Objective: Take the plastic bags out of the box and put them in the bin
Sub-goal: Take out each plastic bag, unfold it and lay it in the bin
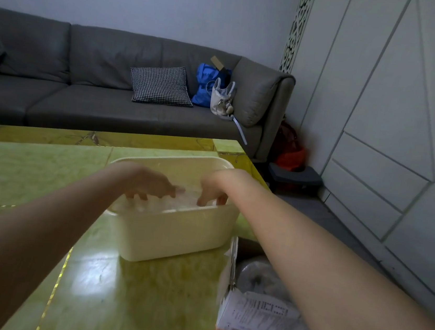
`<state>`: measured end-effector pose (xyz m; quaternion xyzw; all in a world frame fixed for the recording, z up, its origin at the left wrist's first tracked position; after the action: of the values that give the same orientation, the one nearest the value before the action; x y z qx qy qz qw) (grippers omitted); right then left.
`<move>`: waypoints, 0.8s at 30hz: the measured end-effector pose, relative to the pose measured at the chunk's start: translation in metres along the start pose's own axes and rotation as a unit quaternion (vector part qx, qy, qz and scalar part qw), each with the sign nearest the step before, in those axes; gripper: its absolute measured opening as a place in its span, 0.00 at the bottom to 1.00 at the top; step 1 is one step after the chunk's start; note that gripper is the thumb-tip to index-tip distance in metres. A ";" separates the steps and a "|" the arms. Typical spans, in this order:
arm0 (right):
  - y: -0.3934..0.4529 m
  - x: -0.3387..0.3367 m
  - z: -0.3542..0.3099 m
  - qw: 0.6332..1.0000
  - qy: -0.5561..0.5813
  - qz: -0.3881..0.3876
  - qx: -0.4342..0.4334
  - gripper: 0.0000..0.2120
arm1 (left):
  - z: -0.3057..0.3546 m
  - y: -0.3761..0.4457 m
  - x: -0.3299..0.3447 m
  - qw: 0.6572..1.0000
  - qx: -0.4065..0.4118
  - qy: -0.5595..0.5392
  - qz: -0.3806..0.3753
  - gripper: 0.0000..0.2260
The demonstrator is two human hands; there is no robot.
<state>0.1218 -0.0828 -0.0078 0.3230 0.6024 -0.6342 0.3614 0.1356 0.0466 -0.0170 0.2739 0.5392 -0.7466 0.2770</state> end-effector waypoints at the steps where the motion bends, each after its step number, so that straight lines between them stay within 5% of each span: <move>1: 0.000 0.000 0.000 1.000 0.004 0.000 0.003 0.24 | 0.001 -0.003 -0.001 1.000 0.012 -0.022 -0.009 0.27; 4: -0.004 -0.002 0.001 1.000 0.012 0.010 0.005 0.25 | 0.011 -0.017 -0.008 0.999 0.052 -0.009 0.012 0.25; 8: -0.005 -0.009 0.002 0.998 0.043 0.033 -0.019 0.28 | 0.035 -0.034 -0.029 0.964 0.185 0.069 0.175 0.10; 10: -0.006 -0.017 0.000 0.990 0.085 0.084 -0.070 0.22 | 0.041 -0.038 -0.020 0.969 0.224 -0.003 0.105 0.08; 13: -0.008 -0.021 -0.002 0.979 0.142 0.090 -0.116 0.11 | 0.035 -0.031 0.000 0.988 0.154 0.007 -0.009 0.10; 17: 0.002 0.001 -0.002 0.992 0.088 -0.035 -0.078 0.20 | 0.019 -0.017 0.006 0.991 0.105 -0.036 -0.073 0.10; 24: 0.010 0.003 0.006 0.993 0.114 -0.016 -0.033 0.25 | 0.003 -0.010 0.009 0.991 0.062 -0.019 -0.120 0.12</move>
<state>0.1289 -0.0892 -0.0158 0.3716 0.6649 -0.5789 0.2911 0.1219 0.0448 -0.0159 0.2095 0.5158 -0.8113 0.1786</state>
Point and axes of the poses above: each hand's wrist, its own y-axis towards the middle knuckle, its own x-axis out of the palm, z = x × y, the point moved 4 cm from there along y, towards the middle knuckle, and after that the axes turned 5 degrees about -z, right-handed, at the moved point
